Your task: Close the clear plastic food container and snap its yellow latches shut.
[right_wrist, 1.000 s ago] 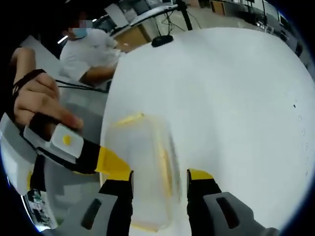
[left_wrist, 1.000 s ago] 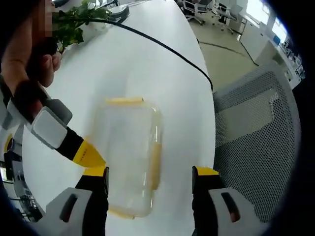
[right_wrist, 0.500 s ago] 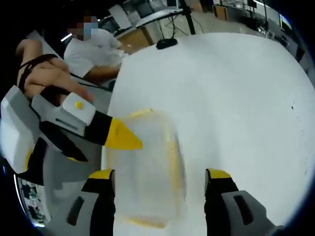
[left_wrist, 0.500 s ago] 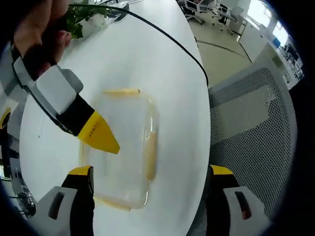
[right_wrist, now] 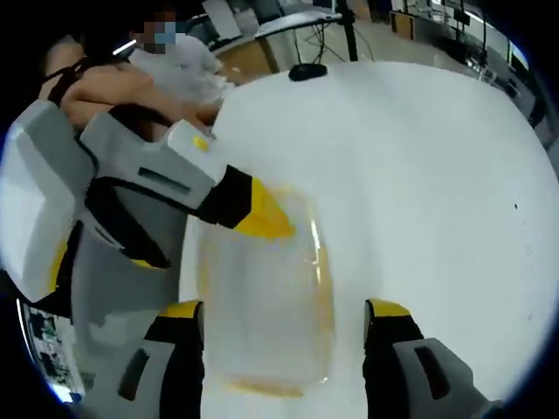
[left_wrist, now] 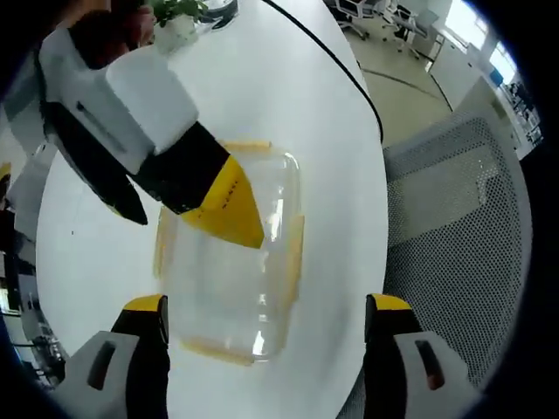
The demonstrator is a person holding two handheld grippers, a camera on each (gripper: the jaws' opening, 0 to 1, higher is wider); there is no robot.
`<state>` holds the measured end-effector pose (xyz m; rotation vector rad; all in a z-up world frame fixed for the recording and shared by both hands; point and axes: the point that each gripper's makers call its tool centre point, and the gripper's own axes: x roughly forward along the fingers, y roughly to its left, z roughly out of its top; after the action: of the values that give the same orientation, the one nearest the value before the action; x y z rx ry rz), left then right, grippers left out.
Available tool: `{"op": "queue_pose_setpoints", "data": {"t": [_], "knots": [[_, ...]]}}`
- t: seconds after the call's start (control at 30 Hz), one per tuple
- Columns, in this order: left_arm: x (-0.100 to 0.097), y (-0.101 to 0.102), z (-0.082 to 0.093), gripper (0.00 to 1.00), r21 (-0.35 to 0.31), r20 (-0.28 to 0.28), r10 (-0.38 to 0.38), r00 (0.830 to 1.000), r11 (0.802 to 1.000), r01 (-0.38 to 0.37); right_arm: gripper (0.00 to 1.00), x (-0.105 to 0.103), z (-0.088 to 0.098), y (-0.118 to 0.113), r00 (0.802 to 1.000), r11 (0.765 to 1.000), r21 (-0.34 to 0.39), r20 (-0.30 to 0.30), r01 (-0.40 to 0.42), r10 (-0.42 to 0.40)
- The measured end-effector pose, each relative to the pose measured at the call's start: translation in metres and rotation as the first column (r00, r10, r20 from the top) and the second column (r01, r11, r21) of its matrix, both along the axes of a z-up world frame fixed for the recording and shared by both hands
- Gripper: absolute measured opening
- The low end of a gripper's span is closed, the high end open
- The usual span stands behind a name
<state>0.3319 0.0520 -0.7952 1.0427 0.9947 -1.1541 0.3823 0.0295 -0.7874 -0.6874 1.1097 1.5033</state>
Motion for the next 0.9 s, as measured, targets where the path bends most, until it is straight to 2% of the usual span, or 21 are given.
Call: {"op": "queue_pose_setpoints", "data": {"t": [0.47,0.53,0.6,0.8,0.9], "knots": [[0.014,0.002,0.004,0.92,-0.007,-0.010,-0.035,0.999,0.999,0.035,0.75,-0.006,-0.004,-0.016,0.999,0.999,-0.043,0.047,-0.015,0.017],[0.014,0.000,0.004,0.92,-0.017,-0.024,-0.047,0.999,0.999,0.046,0.75,-0.007,-0.004,-0.018,0.998,0.999,-0.038,0.062,-0.015,0.018],[0.014,0.000,0.004,0.92,-0.018,-0.030,-0.052,0.998,0.998,0.052,0.75,-0.009,-0.006,-0.026,0.996,0.997,-0.064,0.081,-0.043,0.048],[0.018,0.007,-0.002,0.92,0.019,-0.043,-0.079,0.996,0.997,0.080,0.76,-0.015,-0.009,-0.030,0.994,0.998,-0.053,0.104,-0.034,0.039],[0.018,0.008,-0.002,0.91,0.019,-0.050,-0.078,0.996,0.997,0.079,0.79,-0.015,-0.009,-0.031,0.987,0.997,-0.052,0.147,-0.052,0.059]]}}
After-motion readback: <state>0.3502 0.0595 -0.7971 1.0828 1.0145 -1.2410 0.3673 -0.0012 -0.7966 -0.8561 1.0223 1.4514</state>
